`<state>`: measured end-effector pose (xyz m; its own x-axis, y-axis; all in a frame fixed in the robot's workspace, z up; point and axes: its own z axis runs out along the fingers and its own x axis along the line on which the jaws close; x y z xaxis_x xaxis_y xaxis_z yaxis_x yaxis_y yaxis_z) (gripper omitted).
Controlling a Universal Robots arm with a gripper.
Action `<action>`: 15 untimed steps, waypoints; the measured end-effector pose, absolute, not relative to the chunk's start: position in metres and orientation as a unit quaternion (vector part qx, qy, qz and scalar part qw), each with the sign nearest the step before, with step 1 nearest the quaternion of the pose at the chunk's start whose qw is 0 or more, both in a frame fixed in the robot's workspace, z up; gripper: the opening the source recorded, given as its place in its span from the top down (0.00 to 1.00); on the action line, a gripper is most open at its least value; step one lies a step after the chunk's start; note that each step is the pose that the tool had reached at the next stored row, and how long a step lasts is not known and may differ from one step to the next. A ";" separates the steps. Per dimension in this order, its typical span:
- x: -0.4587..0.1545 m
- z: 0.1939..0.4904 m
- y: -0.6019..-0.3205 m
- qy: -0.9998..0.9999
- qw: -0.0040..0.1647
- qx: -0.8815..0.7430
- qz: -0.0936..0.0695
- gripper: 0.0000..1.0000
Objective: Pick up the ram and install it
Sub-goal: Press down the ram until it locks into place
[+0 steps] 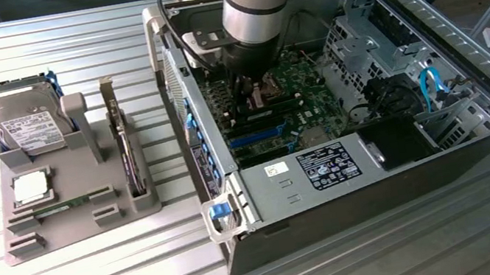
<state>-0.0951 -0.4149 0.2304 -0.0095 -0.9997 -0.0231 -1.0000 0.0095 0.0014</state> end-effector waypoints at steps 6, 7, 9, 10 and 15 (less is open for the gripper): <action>-0.095 0.243 -0.415 0.710 0.007 -0.704 0.009 0.90; -0.095 0.247 -0.415 0.710 0.007 -0.704 0.009 0.90; -0.095 0.251 -0.415 0.710 0.007 -0.704 0.009 0.90; -0.095 0.253 -0.415 0.710 0.007 -0.704 0.009 0.90; -0.095 0.264 -0.415 0.710 0.007 -0.704 0.009 0.90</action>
<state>-0.0951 -0.4149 0.2639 -0.0095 -0.9997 -0.0227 -1.0000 0.0095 0.0018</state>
